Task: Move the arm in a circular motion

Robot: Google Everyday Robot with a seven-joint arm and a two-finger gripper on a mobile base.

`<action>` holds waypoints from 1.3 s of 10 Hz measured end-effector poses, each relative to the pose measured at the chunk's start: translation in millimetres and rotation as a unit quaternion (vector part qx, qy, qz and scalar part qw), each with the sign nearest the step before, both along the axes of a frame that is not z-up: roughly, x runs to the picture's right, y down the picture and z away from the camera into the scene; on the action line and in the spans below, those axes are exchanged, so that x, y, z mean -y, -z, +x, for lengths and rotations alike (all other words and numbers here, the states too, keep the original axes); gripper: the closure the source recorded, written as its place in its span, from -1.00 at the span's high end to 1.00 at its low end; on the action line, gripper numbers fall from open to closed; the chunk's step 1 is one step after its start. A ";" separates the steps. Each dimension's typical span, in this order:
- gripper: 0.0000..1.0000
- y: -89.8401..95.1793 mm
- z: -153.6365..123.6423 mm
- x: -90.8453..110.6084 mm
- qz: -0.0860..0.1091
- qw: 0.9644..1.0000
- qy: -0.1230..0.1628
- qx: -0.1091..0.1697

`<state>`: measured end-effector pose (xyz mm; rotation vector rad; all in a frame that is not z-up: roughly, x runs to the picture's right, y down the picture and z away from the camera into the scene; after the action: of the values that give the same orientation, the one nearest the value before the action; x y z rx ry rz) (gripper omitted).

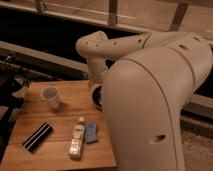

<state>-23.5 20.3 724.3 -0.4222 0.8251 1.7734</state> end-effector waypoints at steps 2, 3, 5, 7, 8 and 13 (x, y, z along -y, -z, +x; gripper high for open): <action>0.60 8.1 -11.2 -6.9 -0.003 1.000 0.005 0.008; 0.60 8.1 -9.6 -3.7 -0.007 1.000 0.006 0.030; 0.60 6.6 -22.5 -3.6 -0.028 0.993 0.044 0.105; 0.60 13.3 -33.2 -10.4 -0.051 0.973 0.105 0.199; 0.60 19.1 -29.1 -13.3 -0.052 0.967 0.114 0.223; 0.60 12.0 24.8 8.0 -0.011 0.977 0.084 0.194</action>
<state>1.4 12.3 712.3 -0.6684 0.5832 1.4622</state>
